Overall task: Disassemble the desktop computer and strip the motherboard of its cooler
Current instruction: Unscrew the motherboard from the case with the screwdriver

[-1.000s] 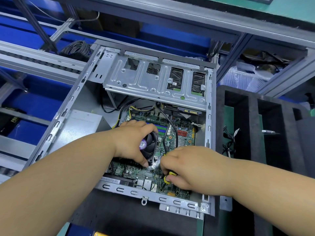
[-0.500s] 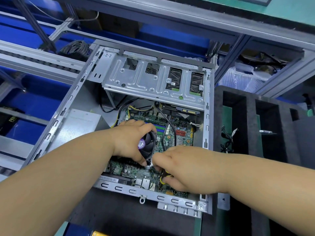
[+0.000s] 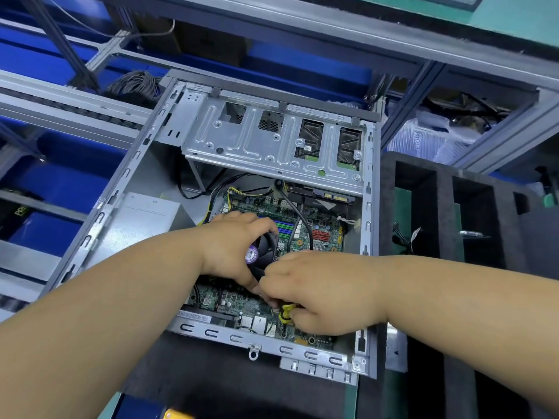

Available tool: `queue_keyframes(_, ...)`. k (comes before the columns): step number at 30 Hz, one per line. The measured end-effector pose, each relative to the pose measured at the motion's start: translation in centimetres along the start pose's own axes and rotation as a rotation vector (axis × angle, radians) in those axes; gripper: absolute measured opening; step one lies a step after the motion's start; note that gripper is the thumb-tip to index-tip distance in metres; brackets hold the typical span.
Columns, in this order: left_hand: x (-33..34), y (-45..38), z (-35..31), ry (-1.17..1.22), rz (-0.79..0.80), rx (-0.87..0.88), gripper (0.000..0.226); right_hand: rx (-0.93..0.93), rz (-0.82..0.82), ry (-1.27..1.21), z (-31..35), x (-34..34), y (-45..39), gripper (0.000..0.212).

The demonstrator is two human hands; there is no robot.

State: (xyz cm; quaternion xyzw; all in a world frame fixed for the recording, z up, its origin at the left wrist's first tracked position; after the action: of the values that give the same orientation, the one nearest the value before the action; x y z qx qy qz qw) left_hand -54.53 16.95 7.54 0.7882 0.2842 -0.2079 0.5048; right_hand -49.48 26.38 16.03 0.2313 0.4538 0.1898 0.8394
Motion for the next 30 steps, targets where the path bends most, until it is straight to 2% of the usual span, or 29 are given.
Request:
queue_keyframes(4, -0.1, 0.0, 0.0, 0.022, 0.001, 0.007, 0.1, 0.09, 0.049, 0.136, -0.8, 0.1, -0.5, 0.032)
queue_keyframes(7, -0.1, -0.1, 0.0, 0.016, 0.002, 0.005, 0.099, 0.059, 0.036, 0.016, -0.9, 0.0, -0.8, 0.019)
queue_keyframes(10, -0.1, -0.1, -0.1, 0.016, 0.003, 0.009, 0.097, 0.028, 0.019, -0.084, -0.8, -0.2, -0.5, 0.018)
queue_keyframes(12, -0.1, -0.1, 0.0, 0.016, 0.001, 0.008, 0.098, 0.034, 0.004, -0.038, -0.8, -0.3, -0.3, 0.016)
queue_keyframes(15, 0.0, -0.1, 0.1, 0.016, 0.002, 0.006, 0.1, 0.107, 0.006, 0.091, -1.2, -0.1, -0.4, 0.032)
queue_keyframes(21, -0.1, -0.4, 0.1, 0.009, 0.008, 0.018, 0.095, 0.038, -0.07, -0.095, -1.3, -0.5, 0.0, 0.019)
queue_keyframes(24, -0.2, -0.5, 0.1, 0.009, 0.009, 0.034, 0.095, 0.04, -0.079, -0.062, -1.2, -0.5, 0.0, 0.018)
queue_keyframes(27, -0.3, -0.5, 0.0, -0.018, -0.003, 0.046, 0.096, 0.104, -0.069, -0.004, -1.5, -0.3, -0.1, 0.027)
queue_keyframes(30, -0.3, -0.4, -0.2, -0.034, -0.014, 0.054, 0.094, 0.092, -0.084, -0.056, -1.4, -0.5, 0.0, 0.019)
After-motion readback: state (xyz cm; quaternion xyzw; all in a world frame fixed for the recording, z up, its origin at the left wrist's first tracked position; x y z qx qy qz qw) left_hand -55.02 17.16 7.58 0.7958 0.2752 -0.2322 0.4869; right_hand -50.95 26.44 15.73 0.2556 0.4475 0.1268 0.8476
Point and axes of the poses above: each hand's wrist, its own y-axis away from the middle knuckle, its own x-axis out of the palm, z = x × y, the point moved 9 cm from there along -y, towards the middle knuckle, and after that the axes turned 13 degrees about z, right-handed, at the moved point
